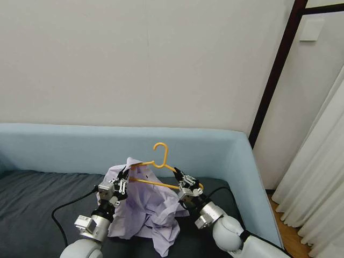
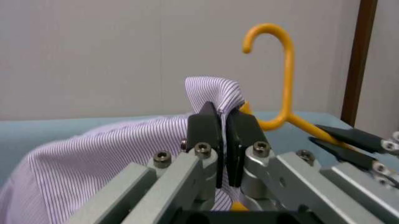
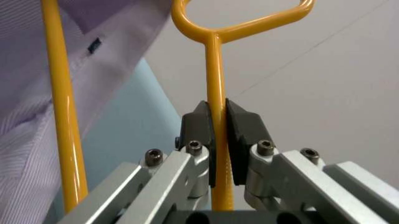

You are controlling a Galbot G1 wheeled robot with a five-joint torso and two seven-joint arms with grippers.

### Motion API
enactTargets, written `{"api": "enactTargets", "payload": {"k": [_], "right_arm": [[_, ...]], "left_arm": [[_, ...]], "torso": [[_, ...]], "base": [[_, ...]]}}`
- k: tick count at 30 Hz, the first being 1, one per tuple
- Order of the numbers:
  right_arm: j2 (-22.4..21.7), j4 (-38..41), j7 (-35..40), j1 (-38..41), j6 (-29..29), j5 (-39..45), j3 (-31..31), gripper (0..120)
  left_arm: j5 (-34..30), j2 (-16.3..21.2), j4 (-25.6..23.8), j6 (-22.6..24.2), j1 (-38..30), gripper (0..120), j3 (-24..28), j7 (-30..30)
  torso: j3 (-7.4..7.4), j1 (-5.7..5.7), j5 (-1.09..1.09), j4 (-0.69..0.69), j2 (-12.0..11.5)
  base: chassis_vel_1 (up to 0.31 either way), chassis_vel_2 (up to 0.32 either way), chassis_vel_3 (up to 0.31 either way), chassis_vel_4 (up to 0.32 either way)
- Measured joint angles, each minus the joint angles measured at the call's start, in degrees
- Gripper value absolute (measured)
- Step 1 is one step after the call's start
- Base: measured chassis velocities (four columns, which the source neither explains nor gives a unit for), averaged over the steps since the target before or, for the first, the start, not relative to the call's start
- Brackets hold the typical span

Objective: Pick up the clothes from the sofa and hang them on the clothes hanger.

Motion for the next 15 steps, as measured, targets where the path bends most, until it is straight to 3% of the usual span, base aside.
{"api": "enactTargets", "payload": {"k": [15], "right_arm": [[2.7, -1.7, 2.0, 2.5, 0.0, 4.6, 0.5, 5]], "left_arm": [[3.8, -4.5, 4.5, -3.4, -1.1, 0, 4.4, 0.7]], "torso": [[-0.01, 0.0, 0.0, -0.01, 0.0]], "base": [[0.0, 0.0, 0.0, 0.0]]}}
